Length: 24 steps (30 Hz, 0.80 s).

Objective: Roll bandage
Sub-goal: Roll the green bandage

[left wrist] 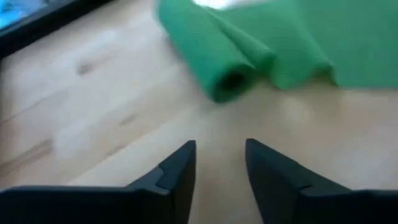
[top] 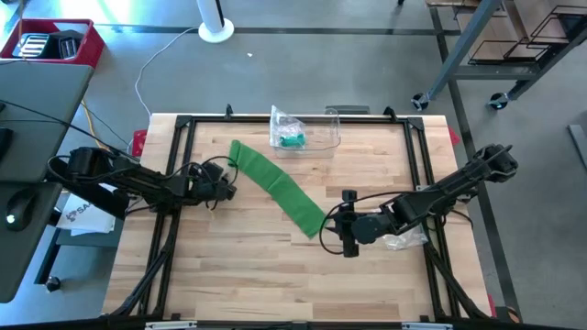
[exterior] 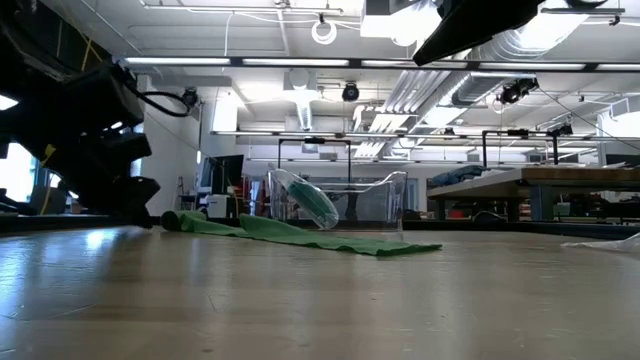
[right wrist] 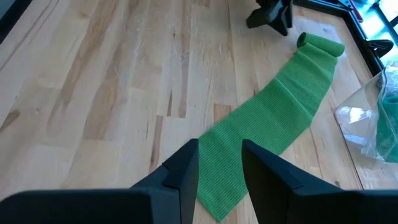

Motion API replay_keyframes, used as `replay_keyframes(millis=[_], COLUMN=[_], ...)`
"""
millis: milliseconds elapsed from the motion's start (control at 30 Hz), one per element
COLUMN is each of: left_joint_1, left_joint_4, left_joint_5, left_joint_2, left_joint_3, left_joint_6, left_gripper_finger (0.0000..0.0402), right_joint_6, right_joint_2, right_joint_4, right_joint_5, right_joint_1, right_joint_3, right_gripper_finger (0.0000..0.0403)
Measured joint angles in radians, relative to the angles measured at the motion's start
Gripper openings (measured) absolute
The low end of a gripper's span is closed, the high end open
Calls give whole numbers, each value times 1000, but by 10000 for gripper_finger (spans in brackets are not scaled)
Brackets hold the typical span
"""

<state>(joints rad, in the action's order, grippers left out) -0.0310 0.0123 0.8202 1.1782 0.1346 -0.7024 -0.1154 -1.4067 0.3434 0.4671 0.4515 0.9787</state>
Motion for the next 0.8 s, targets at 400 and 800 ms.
replay_keyframes(millis=[400, 800], left_joint_1=[-2, -88], left_joint_4=[-285, -359], left_joint_5=[136, 39], left_joint_2=[0, 0], left_joint_3=[-105, -112], left_joint_6=[-30, -28], left_gripper_finger=[162, 155], right_joint_6=[27, 30], right_joint_2=[0, 0], right_joint_4=[-16, -20], right_joint_5=[1, 1], right_joint_1=[0, 0], right_joint_3=[0, 0], right_gripper_finger=[114, 114])
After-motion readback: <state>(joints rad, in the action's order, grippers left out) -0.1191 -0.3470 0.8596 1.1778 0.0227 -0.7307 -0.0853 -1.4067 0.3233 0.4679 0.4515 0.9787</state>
